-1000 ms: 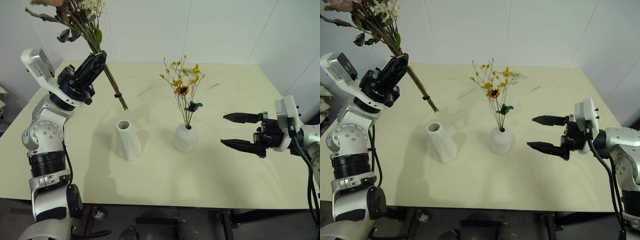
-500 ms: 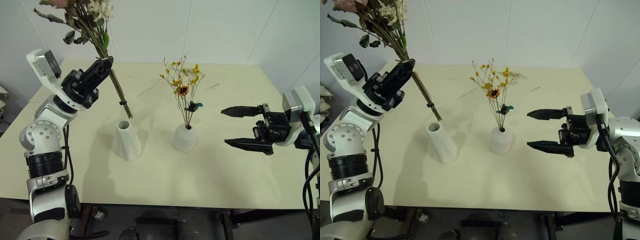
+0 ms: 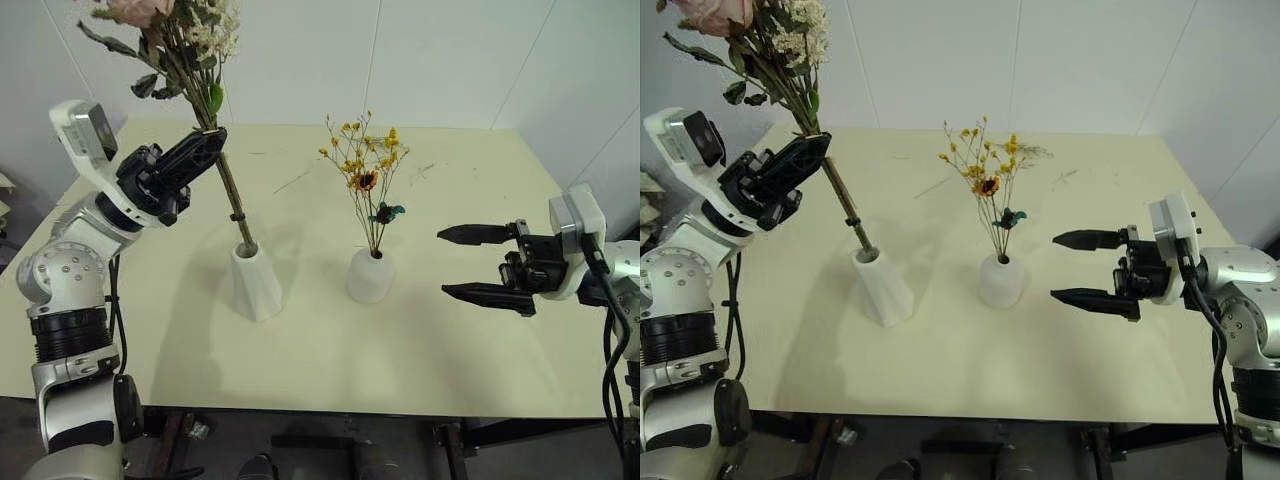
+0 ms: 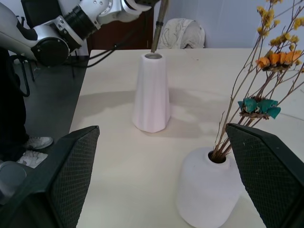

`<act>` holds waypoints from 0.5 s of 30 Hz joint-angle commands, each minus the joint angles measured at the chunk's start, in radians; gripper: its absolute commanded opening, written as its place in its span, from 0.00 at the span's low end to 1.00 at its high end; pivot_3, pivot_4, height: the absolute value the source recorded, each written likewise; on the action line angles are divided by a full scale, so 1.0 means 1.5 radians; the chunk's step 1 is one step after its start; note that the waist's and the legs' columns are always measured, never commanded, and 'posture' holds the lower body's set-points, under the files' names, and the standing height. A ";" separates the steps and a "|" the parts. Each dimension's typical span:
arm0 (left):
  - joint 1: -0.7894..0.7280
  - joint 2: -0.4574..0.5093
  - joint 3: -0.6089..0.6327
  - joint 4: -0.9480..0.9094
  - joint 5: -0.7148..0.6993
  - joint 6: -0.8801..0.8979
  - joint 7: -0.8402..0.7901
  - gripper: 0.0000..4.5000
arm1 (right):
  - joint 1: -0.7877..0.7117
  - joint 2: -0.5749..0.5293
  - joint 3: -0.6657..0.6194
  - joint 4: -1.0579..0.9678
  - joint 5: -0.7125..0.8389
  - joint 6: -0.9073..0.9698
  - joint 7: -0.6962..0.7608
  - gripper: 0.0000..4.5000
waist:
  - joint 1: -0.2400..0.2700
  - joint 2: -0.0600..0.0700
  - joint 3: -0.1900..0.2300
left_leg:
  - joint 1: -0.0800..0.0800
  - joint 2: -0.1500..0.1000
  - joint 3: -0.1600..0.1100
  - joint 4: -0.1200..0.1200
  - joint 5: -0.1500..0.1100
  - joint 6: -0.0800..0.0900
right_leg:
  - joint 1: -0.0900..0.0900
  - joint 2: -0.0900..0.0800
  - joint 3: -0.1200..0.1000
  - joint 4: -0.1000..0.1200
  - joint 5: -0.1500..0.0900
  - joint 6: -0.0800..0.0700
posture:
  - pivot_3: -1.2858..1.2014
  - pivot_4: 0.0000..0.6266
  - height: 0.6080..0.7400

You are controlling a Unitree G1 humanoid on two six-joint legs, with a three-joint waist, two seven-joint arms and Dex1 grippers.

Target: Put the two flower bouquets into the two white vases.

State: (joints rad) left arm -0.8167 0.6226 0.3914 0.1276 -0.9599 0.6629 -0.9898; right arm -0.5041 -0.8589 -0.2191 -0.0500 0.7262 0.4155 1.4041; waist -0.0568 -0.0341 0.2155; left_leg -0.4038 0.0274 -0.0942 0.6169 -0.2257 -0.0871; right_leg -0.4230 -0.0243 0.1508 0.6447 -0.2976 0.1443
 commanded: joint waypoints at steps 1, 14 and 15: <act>0.001 0.019 0.006 -0.022 0.008 -0.011 -0.005 0.02 | 0.002 -0.002 -0.012 -0.023 0.002 -0.011 -0.004 1.00 | 0.000 0.000 0.000 | 0.000 0.000 0.000 0.000 0.000 0.000 | 0.000 0.000 0.000 0.000 0.000 0.000 | 0.52 0.24 1.00; 0.019 0.010 -0.018 0.000 0.044 -0.032 -0.033 0.02 | 0.001 0.002 -0.004 -0.021 -0.010 -0.016 -0.014 1.00 | 0.000 0.000 0.000 | 0.000 0.000 0.000 0.000 0.000 0.000 | 0.000 0.000 0.000 0.000 0.000 0.000 | 0.52 0.24 1.00; 0.021 0.010 -0.019 0.002 0.046 -0.034 -0.036 0.02 | 0.001 0.002 -0.005 -0.022 -0.011 -0.015 -0.016 1.00 | 0.000 0.000 0.000 | 0.000 0.000 0.000 0.000 0.000 0.000 | 0.000 0.000 0.000 0.000 0.000 0.000 | 0.52 0.24 1.00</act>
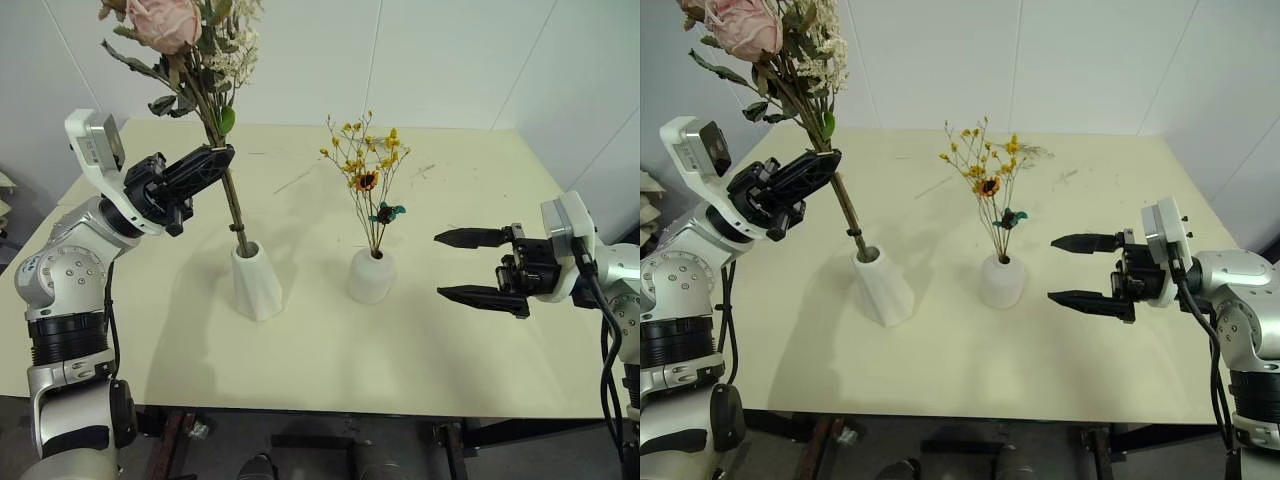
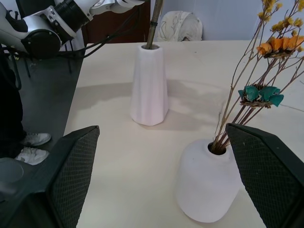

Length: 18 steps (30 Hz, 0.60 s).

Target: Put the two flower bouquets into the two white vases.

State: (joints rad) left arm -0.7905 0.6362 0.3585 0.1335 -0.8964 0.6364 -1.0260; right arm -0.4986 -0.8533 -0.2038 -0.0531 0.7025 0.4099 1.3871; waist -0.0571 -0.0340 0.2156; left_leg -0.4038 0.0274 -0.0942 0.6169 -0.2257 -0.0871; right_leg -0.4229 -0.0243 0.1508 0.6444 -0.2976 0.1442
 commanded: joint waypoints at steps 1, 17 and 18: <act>0.007 0.002 0.001 -0.002 0.005 -0.016 -0.015 0.02 | -0.001 -0.002 -0.016 -0.022 0.005 -0.011 -0.006 1.00 | 0.000 0.000 0.000 | 0.000 0.000 0.000 0.000 0.000 0.000 | 0.000 0.000 0.000 0.000 0.000 0.000 | 0.52 0.24 1.00; 0.031 -0.013 -0.018 0.020 0.027 -0.031 -0.051 0.62 | -0.012 0.008 -0.004 -0.017 -0.005 -0.013 -0.016 1.00 | 0.000 0.000 0.000 | 0.000 0.000 0.000 0.000 0.000 0.000 | 0.000 0.000 0.000 0.000 0.000 0.000 | 0.52 0.24 1.00; 0.031 -0.014 -0.019 0.022 0.030 -0.032 -0.052 0.69 | -0.012 0.008 -0.004 -0.017 -0.005 -0.013 -0.015 1.00 | 0.000 0.000 0.000 | 0.000 0.000 0.000 0.000 0.000 0.000 | 0.000 0.000 0.000 0.000 0.000 0.000 | 0.52 0.24 1.00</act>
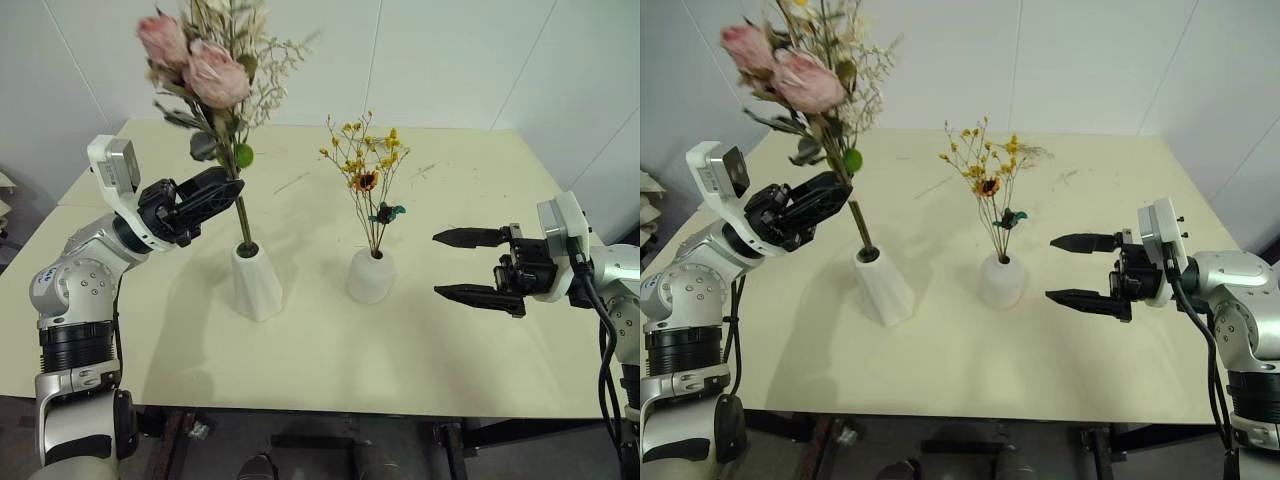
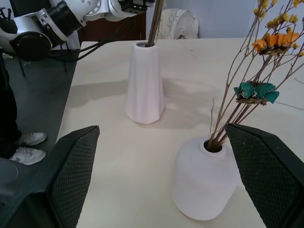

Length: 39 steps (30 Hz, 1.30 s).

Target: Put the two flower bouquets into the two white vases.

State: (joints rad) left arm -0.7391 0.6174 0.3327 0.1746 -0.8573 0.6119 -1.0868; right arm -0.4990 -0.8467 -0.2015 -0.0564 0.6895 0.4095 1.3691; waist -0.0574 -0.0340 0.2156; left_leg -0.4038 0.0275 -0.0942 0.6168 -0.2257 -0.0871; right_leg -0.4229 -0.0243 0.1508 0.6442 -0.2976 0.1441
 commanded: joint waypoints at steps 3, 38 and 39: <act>-0.002 -0.002 -0.001 -0.007 0.005 -0.015 -0.013 0.90 | -0.013 0.007 -0.004 -0.016 0.001 -0.012 -0.005 1.00 | 0.000 0.000 0.000 | 0.000 0.000 0.000 0.000 0.000 0.000 | 0.000 0.000 0.000 0.000 0.000 0.000 | 0.52 0.24 1.00; -0.049 -0.004 -0.062 -0.027 0.084 0.038 0.140 0.99 | -0.005 0.024 -0.001 -0.021 -0.018 -0.019 -0.028 1.00 | -0.001 0.000 0.000 | 0.000 0.000 0.000 0.000 0.000 0.000 | 0.000 0.000 0.000 0.000 0.000 0.000 | 0.52 0.24 1.00; -0.060 0.000 -0.070 -0.018 0.092 0.046 0.142 0.99 | -0.005 0.025 0.000 -0.021 -0.019 -0.019 -0.029 1.00 | -0.001 0.000 0.000 | 0.000 0.000 0.000 0.000 0.000 0.000 | 0.000 0.000 0.000 0.000 0.000 0.000 | 0.52 0.24 1.00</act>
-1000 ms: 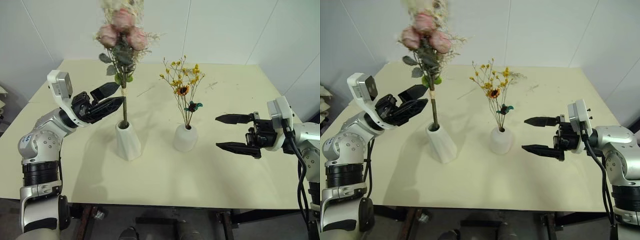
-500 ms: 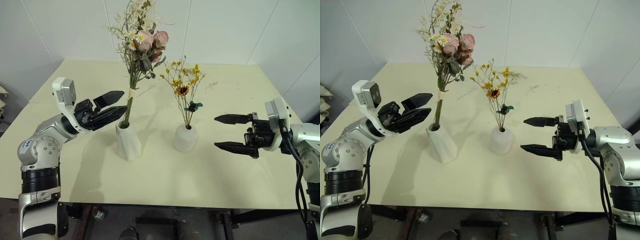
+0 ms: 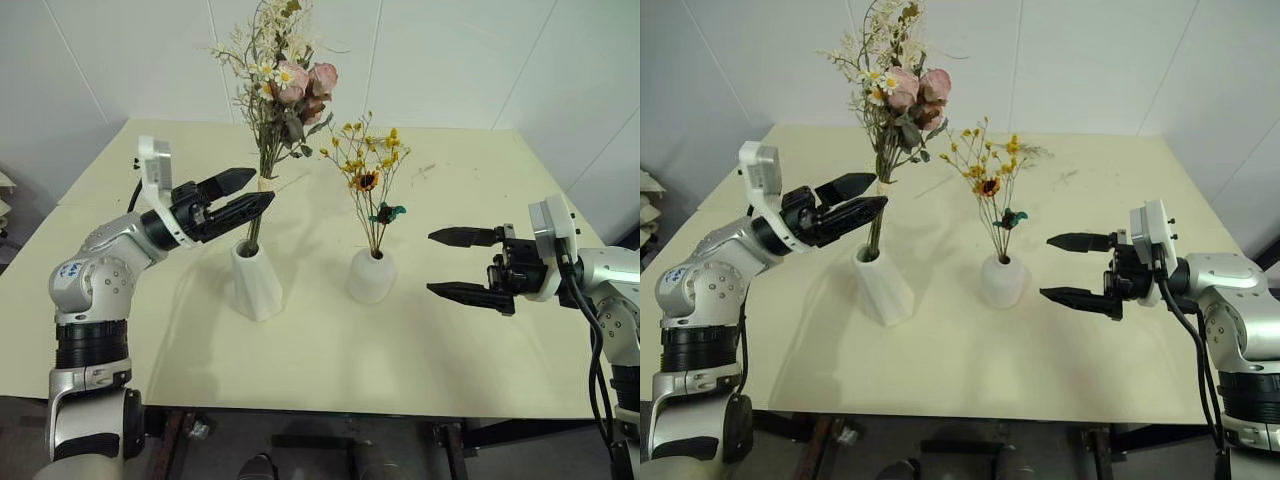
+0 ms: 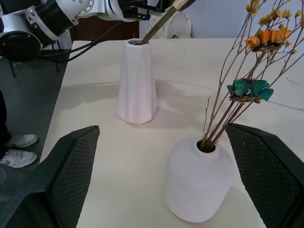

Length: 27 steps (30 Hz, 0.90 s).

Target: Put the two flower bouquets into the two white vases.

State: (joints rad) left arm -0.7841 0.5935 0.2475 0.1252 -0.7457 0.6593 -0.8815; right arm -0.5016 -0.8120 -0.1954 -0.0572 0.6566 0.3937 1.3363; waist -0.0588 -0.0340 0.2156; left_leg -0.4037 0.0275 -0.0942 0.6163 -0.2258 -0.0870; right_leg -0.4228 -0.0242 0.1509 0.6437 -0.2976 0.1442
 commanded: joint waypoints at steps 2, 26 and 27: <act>-0.048 0.024 -0.030 0.028 0.029 0.030 0.001 0.99 | -0.003 0.002 -0.003 -0.022 0.002 -0.010 -0.008 1.00 | 0.001 0.000 0.000 | 0.000 0.000 0.000 0.000 0.000 0.000 | 0.000 0.000 0.000 0.000 0.000 0.000 | 0.52 0.24 1.00; -0.085 0.041 -0.029 0.025 0.034 0.034 -0.078 0.03 | 0.006 0.001 -0.004 -0.029 -0.007 -0.009 -0.027 1.00 | 0.001 0.000 0.000 | 0.000 0.000 0.000 0.000 0.000 0.000 | 0.000 0.000 0.000 0.000 0.000 0.000 | 0.52 0.24 1.00; -0.081 0.041 -0.027 0.020 0.031 0.036 -0.079 0.03 | 0.007 0.002 -0.004 -0.029 -0.007 -0.009 -0.027 1.00 | 0.000 0.000 0.000 | 0.000 0.000 0.000 0.000 0.000 0.000 | 0.000 0.000 0.000 0.000 0.000 0.000 | 0.52 0.24 1.00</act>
State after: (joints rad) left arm -0.9000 0.6396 0.1730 0.2031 -0.6760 0.7204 -0.9961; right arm -0.4932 -0.8071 -0.1913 -0.0773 0.6375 0.3925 1.2981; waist -0.0583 -0.0340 0.2156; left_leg -0.4039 0.0275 -0.0943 0.6156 -0.2257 -0.0871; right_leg -0.4229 -0.0240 0.1509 0.6434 -0.2976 0.1441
